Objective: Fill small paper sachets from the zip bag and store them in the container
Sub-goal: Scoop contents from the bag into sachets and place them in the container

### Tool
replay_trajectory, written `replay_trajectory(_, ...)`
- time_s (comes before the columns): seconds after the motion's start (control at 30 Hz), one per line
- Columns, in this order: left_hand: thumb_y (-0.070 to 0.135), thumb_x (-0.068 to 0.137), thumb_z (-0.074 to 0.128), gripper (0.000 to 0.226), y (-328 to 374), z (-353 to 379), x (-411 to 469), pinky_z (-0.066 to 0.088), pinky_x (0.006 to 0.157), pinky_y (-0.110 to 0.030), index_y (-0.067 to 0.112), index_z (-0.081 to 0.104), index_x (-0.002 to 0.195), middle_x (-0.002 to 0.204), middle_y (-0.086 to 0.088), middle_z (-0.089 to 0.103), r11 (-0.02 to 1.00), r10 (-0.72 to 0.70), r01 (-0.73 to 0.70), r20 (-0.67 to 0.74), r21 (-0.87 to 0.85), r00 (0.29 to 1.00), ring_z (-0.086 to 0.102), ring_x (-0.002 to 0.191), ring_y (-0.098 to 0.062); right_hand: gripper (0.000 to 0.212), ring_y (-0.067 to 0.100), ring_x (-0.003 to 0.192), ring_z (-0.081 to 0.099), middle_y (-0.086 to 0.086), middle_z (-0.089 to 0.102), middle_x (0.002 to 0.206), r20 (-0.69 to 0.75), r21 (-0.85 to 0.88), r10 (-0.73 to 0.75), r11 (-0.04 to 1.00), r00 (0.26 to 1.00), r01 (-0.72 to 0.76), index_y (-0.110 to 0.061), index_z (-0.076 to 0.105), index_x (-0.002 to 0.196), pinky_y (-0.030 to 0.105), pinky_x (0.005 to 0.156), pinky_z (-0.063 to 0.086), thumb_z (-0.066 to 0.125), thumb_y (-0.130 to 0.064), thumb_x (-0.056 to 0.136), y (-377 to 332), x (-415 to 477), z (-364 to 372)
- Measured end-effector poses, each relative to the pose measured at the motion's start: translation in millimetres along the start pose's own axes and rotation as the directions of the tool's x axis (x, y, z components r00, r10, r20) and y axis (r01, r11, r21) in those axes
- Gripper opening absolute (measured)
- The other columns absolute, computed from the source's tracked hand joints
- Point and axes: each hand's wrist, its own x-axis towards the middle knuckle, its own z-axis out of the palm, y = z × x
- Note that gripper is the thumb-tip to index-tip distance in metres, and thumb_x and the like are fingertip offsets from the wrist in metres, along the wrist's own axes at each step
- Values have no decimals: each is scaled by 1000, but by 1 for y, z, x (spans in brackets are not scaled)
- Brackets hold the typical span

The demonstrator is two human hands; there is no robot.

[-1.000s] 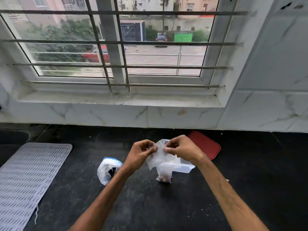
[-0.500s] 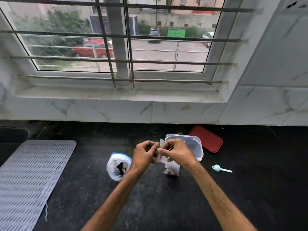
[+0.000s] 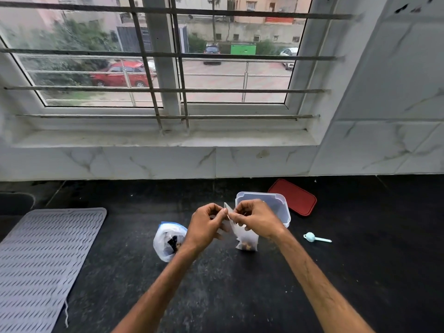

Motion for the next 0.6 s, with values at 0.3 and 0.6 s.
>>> replay_trajectory(0.3,38,92,56,12,-7,10,12,52,68,-32,26,60,92,105,18,55,739,217,-181,25,649,976,59,85,-5,13,14,87,61,-8,61,98,-269,-714,-301,700,915,20,-27,55,93,26,61,43,65,-24,85,-5,2,-12)
replay_trajectory(0.6,51,86,50,20,-11,20,20,55,80,-47,38,62,94,98,19,69,899,158,-166,54,406,986,67,89,-11,27,19,105,63,-5,69,110,-83,-807,-109,590,991,-3,-44,65,115,34,81,48,51,-48,93,5,12,-25)
